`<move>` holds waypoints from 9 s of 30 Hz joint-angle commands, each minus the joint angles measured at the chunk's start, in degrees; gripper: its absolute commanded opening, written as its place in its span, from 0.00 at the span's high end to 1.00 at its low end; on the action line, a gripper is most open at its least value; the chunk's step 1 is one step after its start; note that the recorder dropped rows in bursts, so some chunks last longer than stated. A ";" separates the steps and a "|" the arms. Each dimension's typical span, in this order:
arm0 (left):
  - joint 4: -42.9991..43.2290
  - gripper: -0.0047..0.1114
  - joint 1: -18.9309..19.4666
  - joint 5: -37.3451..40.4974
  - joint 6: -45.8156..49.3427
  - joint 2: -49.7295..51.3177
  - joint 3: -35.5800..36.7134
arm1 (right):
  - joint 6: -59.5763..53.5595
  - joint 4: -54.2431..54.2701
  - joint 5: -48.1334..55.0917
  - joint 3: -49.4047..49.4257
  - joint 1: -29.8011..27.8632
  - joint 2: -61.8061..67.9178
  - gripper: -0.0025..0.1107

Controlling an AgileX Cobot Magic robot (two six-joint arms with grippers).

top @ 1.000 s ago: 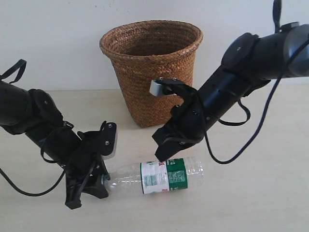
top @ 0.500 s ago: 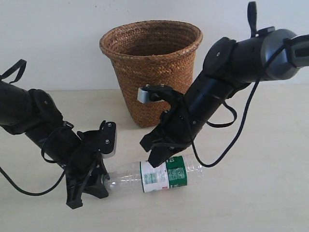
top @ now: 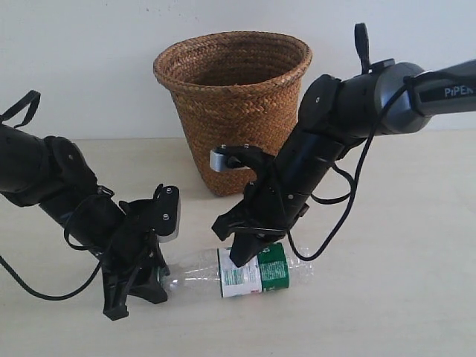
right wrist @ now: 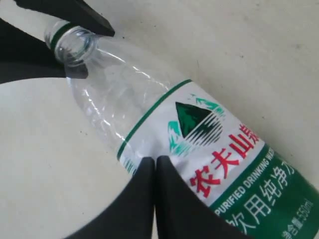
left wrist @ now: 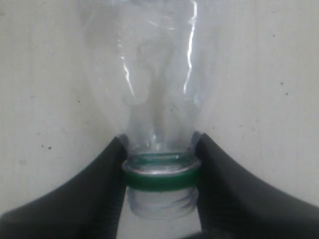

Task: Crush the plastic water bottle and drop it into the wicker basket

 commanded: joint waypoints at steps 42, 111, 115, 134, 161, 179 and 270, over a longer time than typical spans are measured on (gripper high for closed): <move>-1.39 0.92 -0.20 0.70 -0.41 -0.07 -0.11 | 12.72 -13.78 15.35 -19.21 0.02 13.61 0.98; -4.45 0.92 -0.20 -0.23 0.30 -0.07 -0.11 | 7.70 -1.19 15.35 -15.64 -0.01 7.24 0.98; -4.45 0.92 -0.20 -0.37 0.30 -0.07 -0.11 | 7.43 -1.19 14.00 -13.40 -0.01 8.96 0.98; -4.45 0.92 -0.20 -0.76 0.30 -0.07 -0.11 | 10.12 -7.18 10.62 -13.32 -0.01 14.47 0.98; -3.55 0.92 -0.20 4.02 -0.31 -7.43 -0.11 | 5.30 -11.66 -12.89 20.28 -13.38 -25.91 0.98; -10.74 0.75 -2.49 -24.68 -4.37 -17.26 -15.10 | 3.31 -11.90 -34.26 37.70 -22.05 -28.86 0.98; 31.50 0.92 5.55 -15.38 -84.48 -113.85 45.23 | 31.86 -36.11 -47.86 64.69 -28.11 -118.05 0.98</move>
